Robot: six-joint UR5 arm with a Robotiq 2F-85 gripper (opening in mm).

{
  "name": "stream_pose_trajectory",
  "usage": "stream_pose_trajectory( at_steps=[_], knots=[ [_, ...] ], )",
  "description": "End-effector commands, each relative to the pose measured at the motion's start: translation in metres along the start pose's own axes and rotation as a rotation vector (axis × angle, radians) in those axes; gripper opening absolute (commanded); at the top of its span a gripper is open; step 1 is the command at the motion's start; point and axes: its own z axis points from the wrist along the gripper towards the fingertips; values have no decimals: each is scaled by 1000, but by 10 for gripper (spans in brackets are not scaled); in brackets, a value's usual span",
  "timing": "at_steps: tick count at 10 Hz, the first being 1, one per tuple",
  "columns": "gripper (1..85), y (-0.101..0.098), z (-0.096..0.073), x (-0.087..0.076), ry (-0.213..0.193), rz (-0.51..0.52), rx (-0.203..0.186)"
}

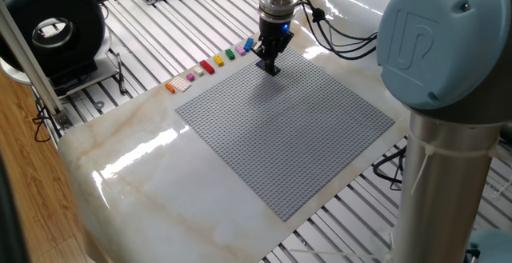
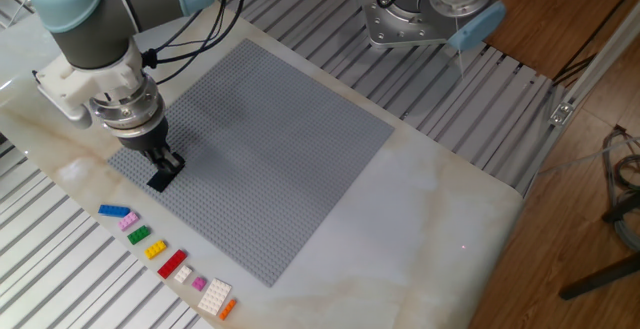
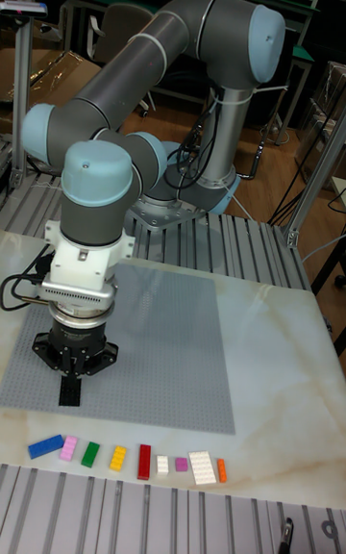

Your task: Stack small Lego blocks one on top of the other

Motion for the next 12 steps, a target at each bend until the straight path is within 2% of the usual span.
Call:
stream_pose_trajectory(
  at_steps=[1, 3, 4, 5, 6, 7, 8, 10, 12],
  knots=[
    [10, -1, -11, -16, -28, 23, 7],
    [10, -3, -18, -28, -40, 26, -3],
    [10, 11, -19, -26, -26, 51, -56],
    [10, 26, -17, -28, -10, 85, -127],
    [10, 20, -10, -29, -5, 94, -110],
    [10, 10, -9, -27, 5, 54, -68],
    [10, 11, -9, -25, 27, 29, -53],
    [10, -6, -9, -21, 46, -6, 31],
    [10, -5, -11, -21, 71, 7, 29]
  ],
)
